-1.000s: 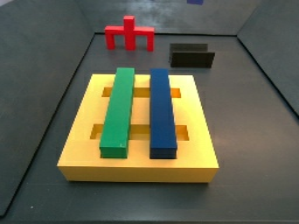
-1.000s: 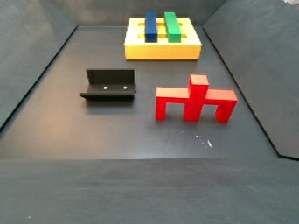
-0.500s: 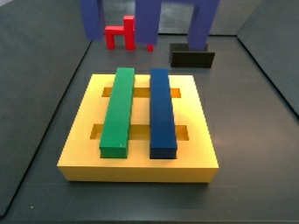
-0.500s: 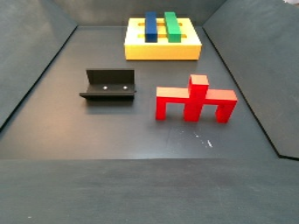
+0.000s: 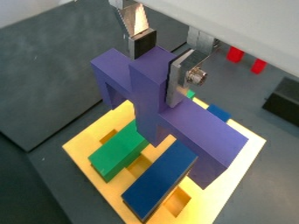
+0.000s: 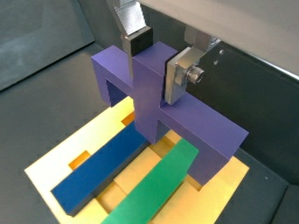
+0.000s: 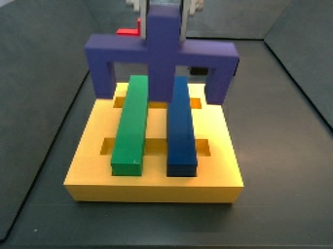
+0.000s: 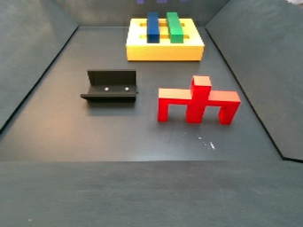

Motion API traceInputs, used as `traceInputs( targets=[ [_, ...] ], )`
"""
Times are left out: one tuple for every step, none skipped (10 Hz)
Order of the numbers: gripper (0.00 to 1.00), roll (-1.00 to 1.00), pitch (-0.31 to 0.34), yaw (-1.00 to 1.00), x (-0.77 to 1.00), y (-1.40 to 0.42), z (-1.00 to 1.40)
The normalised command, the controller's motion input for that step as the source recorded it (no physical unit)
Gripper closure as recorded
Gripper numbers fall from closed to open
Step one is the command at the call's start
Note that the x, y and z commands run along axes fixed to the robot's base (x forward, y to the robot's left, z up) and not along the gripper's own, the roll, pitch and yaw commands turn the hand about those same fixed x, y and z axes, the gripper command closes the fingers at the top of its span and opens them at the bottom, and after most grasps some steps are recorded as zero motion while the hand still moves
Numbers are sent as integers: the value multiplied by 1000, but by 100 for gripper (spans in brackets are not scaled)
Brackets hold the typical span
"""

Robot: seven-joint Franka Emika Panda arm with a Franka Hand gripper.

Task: Pick up the purple object. Move up. Place the purple object on the fixture. Regrasp the purple object. Move to above the board. Insert the purple object.
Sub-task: Insert the purple object.

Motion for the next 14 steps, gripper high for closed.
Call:
traceInputs(
  targets=[
    [100, 0, -221, 320, -160, -134, -406],
    [100, 50, -220, 257, -97, -177, -326],
    [100, 101, -80, 69, 0, -111, -77],
    [100, 194, -104, 0, 0, -214, -63],
    [100, 129, -27, 0, 89, -171, 0],
    [100, 221, -90, 0, 77, -191, -137],
    [100, 267, -156, 0, 0, -183, -294],
    [100, 207, -210, 0, 0, -211, -409],
    [100, 123, -140, 0, 0, -126, -357],
    [100, 0, -90, 0, 0, 0, -289],
    [100, -6, -13, 0, 0, 0, -171],
    [100, 0, 0, 0, 126, 0, -149],
    [100, -1, 0, 0, 20, 0, -157],
    [100, -37, 0, 0, 66, 0, -206]
  ],
)
